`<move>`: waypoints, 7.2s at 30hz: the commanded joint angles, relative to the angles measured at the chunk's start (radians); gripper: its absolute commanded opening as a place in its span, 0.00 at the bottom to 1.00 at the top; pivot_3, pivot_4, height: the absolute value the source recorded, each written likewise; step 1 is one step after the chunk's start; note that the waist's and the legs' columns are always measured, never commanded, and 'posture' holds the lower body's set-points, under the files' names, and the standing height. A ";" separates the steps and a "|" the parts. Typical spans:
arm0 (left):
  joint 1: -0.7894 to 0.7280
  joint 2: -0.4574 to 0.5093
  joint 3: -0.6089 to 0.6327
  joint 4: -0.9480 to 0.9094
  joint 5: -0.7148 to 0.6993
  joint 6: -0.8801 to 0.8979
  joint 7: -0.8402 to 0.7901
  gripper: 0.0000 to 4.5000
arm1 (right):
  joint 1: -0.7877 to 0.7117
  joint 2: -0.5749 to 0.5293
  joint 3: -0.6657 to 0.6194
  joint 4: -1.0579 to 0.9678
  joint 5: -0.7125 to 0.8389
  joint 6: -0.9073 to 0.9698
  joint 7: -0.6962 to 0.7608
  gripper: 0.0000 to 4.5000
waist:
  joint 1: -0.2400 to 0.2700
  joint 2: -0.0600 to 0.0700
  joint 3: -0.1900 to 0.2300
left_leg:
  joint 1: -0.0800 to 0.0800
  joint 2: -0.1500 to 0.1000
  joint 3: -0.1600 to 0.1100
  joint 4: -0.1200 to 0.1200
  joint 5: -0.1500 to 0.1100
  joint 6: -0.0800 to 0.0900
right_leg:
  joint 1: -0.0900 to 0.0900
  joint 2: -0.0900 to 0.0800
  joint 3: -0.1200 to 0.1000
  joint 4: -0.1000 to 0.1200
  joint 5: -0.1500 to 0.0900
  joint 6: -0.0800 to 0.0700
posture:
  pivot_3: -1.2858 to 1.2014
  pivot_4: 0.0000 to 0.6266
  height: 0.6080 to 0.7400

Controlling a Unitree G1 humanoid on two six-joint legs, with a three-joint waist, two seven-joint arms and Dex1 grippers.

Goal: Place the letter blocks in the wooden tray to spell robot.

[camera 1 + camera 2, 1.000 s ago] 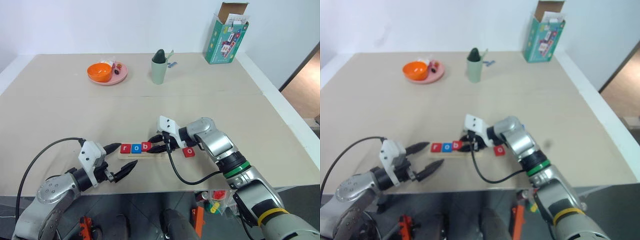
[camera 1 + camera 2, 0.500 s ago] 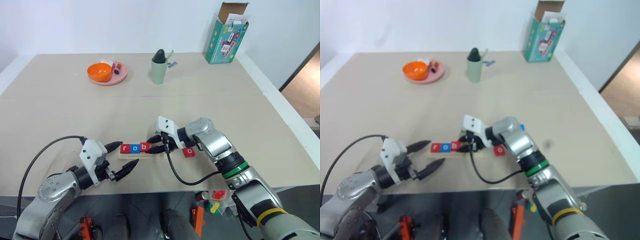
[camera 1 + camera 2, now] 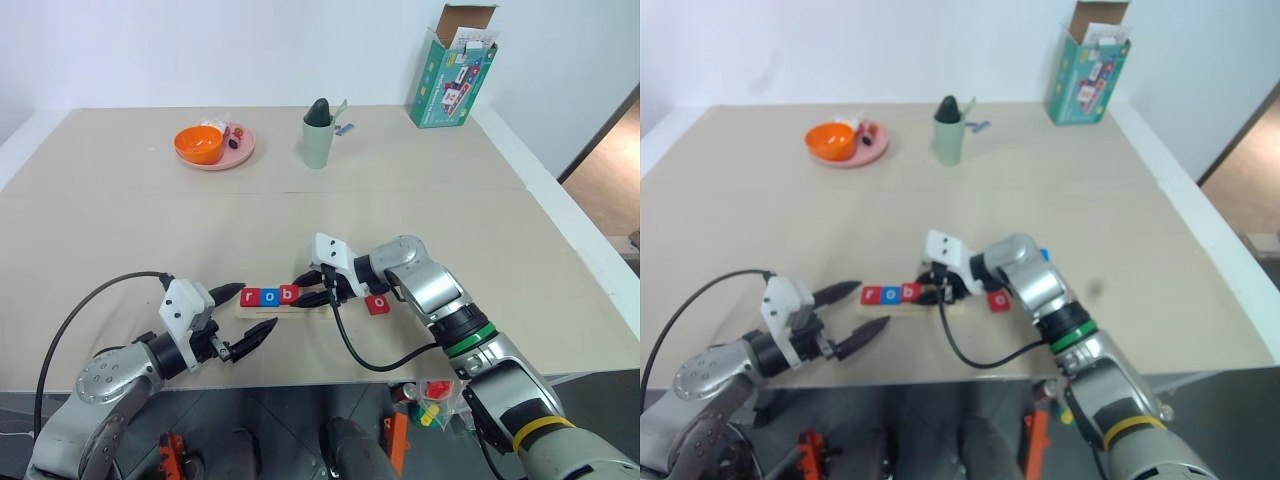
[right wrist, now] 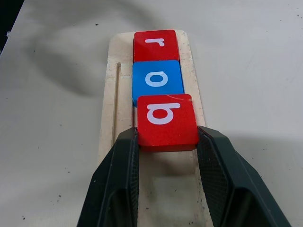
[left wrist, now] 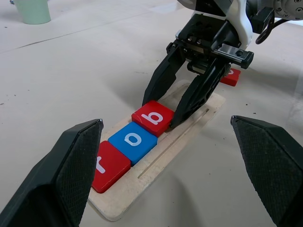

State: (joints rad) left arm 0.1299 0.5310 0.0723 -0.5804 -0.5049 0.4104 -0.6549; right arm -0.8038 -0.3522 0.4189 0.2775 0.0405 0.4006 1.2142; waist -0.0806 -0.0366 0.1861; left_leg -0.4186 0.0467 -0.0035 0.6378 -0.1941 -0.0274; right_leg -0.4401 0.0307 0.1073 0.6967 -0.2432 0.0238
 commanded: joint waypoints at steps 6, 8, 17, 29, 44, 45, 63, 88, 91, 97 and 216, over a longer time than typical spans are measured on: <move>0.003 0.006 -0.006 -0.038 0.010 -0.014 0.001 1.00 | -0.008 0.007 -0.009 -0.017 0.015 0.027 0.000 0.56 | 0.000 0.000 0.000 | 0.000 0.000 0.000 0.000 0.000 0.000 | 0.000 0.000 0.000 0.000 0.000 0.000 | 0.52 0.24 1.00; 0.003 0.007 -0.007 -0.037 0.011 -0.015 0.001 1.00 | -0.005 0.005 -0.010 -0.024 0.022 0.040 0.004 0.71 | 0.000 0.000 0.000 | 0.000 0.000 0.000 0.000 0.000 0.000 | 0.000 0.000 0.000 0.000 0.000 0.000 | 0.52 0.24 1.00; -0.002 0.014 -0.010 -0.028 0.015 -0.018 -0.011 1.00 | -0.007 0.014 -0.067 -0.071 0.057 0.063 -0.050 0.98 | 0.000 0.000 0.000 | 0.000 0.000 0.000 0.000 0.000 0.000 | 0.000 0.000 0.000 0.000 0.000 0.000 | 0.52 0.24 1.00; -0.021 0.021 -0.014 -0.008 0.022 -0.021 -0.039 1.00 | 0.018 0.041 -0.154 -0.163 0.141 0.174 -0.175 0.53 | 0.000 0.000 0.000 | 0.000 0.000 0.000 -0.001 0.000 0.000 | -0.001 0.000 0.000 0.000 0.000 0.000 | 0.52 0.24 1.00; -0.027 0.010 -0.007 -0.022 0.009 -0.018 -0.029 1.00 | 0.078 0.034 -0.092 -0.136 0.102 0.113 -0.220 0.01 | 0.000 0.000 0.000 | -0.001 0.000 0.000 -0.001 0.000 0.000 | -0.001 0.000 0.000 -0.001 0.000 0.000 | 0.52 0.24 1.00; -0.026 0.010 -0.007 -0.023 0.010 -0.019 -0.028 1.00 | 0.081 0.033 -0.087 -0.138 0.101 0.114 -0.216 0.01 | 0.000 0.000 0.000 | -0.001 0.000 0.000 -0.001 0.000 0.000 | -0.001 0.000 0.000 -0.001 0.000 0.000 | 0.52 0.24 1.00; -0.032 0.019 -0.009 -0.018 0.017 -0.014 -0.031 1.00 | 0.091 0.050 -0.136 -0.196 0.146 0.149 -0.250 0.13 | 0.000 0.000 0.000 | -0.001 0.000 0.000 -0.001 0.000 0.000 | -0.001 0.000 0.000 -0.001 0.000 0.000 | 0.52 0.24 1.00; -0.098 0.116 -0.091 -0.006 0.017 -0.049 -0.216 1.00 | 0.321 -0.509 -0.336 -0.421 0.320 0.142 0.013 0.99 | -0.007 0.000 0.001 | 0.000 0.000 0.003 -0.004 -0.002 0.000 | 0.002 -0.002 0.001 -0.014 0.002 0.002 | 0.52 0.24 1.00; -0.103 0.116 -0.094 -0.002 0.019 -0.054 -0.217 1.00 | 0.267 -0.485 -0.276 -0.302 0.270 -0.002 0.086 0.99 | -0.008 -0.001 0.001 | 0.000 0.000 0.003 -0.003 -0.001 0.000 | 0.003 -0.001 0.002 -0.014 0.002 0.001 | 0.52 0.24 1.00; -0.087 0.113 -0.099 -0.029 0.019 -0.054 -0.202 1.00 | 0.204 -0.422 -0.193 -0.107 0.189 -0.229 0.182 0.99 | -0.006 -0.001 0.001 | -0.001 0.000 0.004 -0.002 -0.001 -0.001 | 0.003 -0.003 0.003 -0.015 0.003 0.004 | 0.52 0.24 1.00; -0.032 0.069 -0.039 0.004 0.035 -0.053 -0.068 1.00 | 0.101 -0.071 -0.042 -0.134 0.059 0.004 -0.044 0.50 | 0.004 -0.001 0.001 | -0.003 0.001 0.002 -0.001 -0.001 -0.002 | 0.003 -0.001 0.001 -0.014 0.009 0.009 | 0.52 0.24 1.00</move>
State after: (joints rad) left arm 0.0983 0.6018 0.0346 -0.5399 -0.4715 0.3701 -0.7248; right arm -0.6901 -0.4312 0.3832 0.1453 0.0848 0.3935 1.1697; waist -0.0762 -0.0380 0.1867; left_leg -0.4213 0.0476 -0.0015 0.6372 -0.1950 -0.0290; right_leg -0.4373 0.0299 0.1081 0.6823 -0.2344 0.0331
